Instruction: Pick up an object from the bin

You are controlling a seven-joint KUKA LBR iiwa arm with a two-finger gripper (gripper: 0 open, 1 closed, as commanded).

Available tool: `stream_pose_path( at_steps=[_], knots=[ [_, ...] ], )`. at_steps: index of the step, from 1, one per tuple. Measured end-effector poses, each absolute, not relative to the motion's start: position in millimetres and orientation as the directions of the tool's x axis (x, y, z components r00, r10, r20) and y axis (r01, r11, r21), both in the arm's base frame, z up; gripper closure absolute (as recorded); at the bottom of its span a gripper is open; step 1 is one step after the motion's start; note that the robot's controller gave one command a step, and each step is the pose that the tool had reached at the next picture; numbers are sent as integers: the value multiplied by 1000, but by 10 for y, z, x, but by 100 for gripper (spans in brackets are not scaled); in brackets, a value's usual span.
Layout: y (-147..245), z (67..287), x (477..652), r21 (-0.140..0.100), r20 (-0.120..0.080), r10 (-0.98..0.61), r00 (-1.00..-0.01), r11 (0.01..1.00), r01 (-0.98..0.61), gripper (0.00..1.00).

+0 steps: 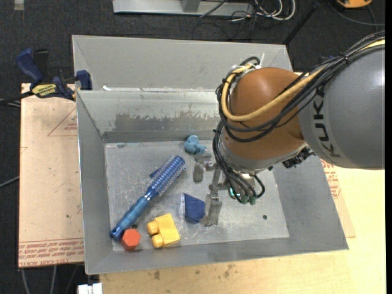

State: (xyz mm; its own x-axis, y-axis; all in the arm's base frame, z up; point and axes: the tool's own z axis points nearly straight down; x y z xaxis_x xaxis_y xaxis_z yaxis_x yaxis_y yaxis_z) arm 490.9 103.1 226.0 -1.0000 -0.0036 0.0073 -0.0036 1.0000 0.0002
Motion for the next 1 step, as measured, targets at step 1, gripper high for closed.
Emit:
stream_pose_path(
  at_steps=[1],
  knots=[
    [820, 669, 5168, -1, 4, 290, -957, 957, 290, 0]
  ],
)
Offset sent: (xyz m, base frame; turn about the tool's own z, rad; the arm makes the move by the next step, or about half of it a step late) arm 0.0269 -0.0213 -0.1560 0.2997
